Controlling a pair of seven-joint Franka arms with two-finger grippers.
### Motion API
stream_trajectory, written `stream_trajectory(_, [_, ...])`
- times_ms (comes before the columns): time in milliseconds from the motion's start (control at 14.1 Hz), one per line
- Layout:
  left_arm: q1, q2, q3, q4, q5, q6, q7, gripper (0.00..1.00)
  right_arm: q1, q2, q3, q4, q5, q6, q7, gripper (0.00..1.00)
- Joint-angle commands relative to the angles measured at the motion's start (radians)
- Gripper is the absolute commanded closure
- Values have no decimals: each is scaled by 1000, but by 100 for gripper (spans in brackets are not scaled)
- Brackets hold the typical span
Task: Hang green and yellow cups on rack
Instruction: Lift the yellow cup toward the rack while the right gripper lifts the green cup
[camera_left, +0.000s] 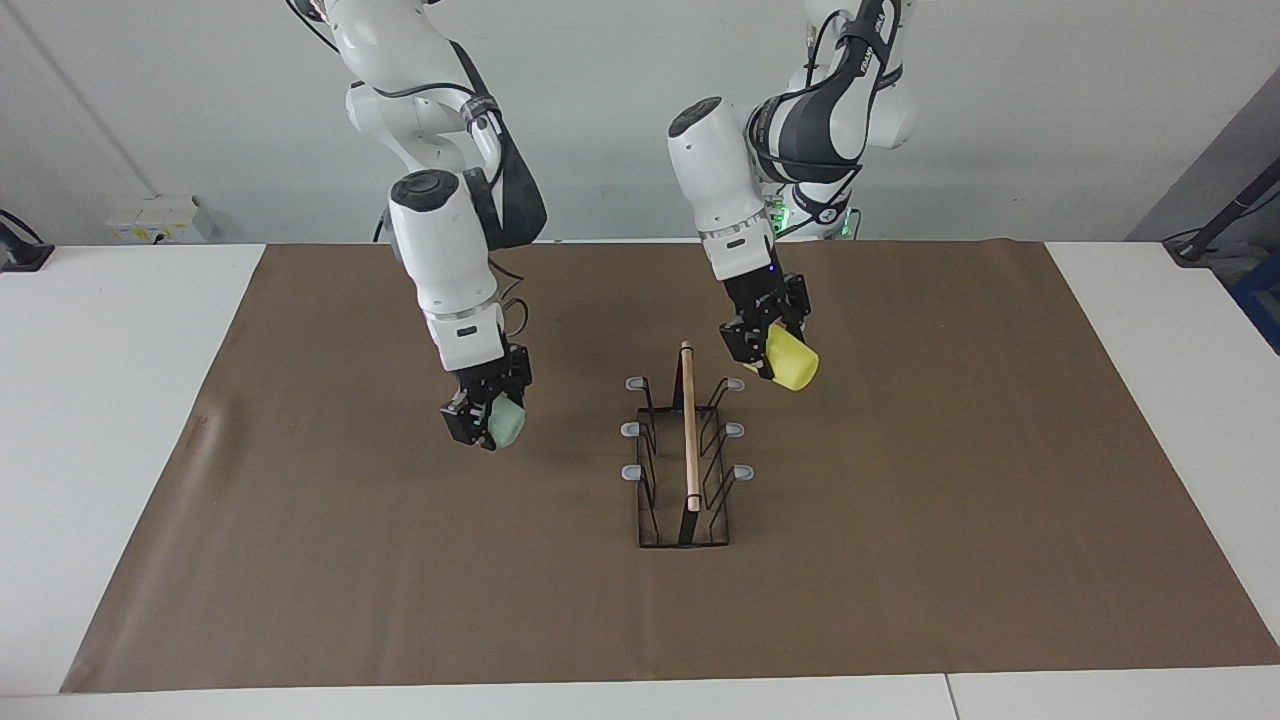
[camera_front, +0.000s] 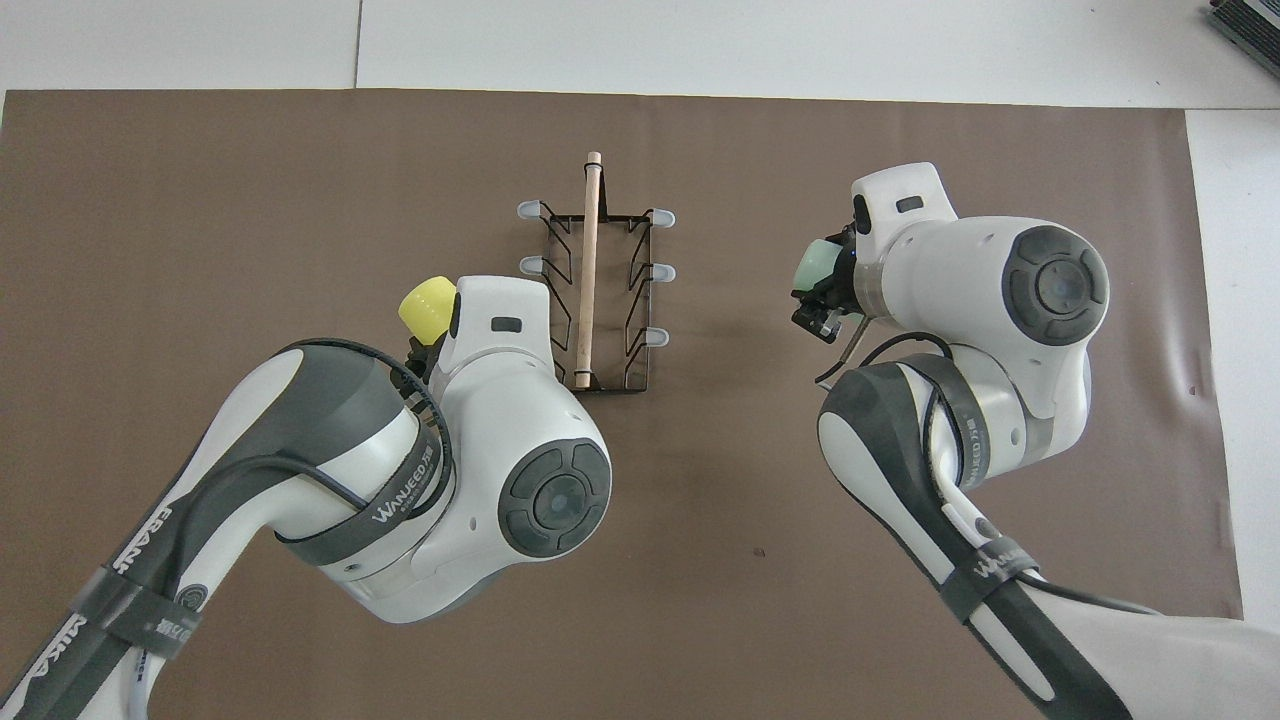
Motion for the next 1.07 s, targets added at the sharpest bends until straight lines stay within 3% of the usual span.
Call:
stream_trajectory(0, [-21, -35, 10, -50, 90, 79, -96, 100, -12, -38, 7, 3, 293, 17, -155, 100])
stream_trajectory(285, [-25, -3, 10, -38, 131, 113, -108, 100, -25, -119, 7, -34, 640, -17, -418, 100])
stream_trajectory(498, [-44, 43, 9, -30, 176, 117, -177, 100, -50, -165, 6, -84, 991, -81, -722, 100])
stream_trajectory(783, [-58, 54, 9, -29, 184, 127, -202, 100, -156, -216, 4, -161, 1257, -303, -937, 100])
stream_trajectory(996, [-44, 89, 15, 23, 187, 101, -200, 100, -151, -236, 6, -325, 1684, -374, -1185, 100])
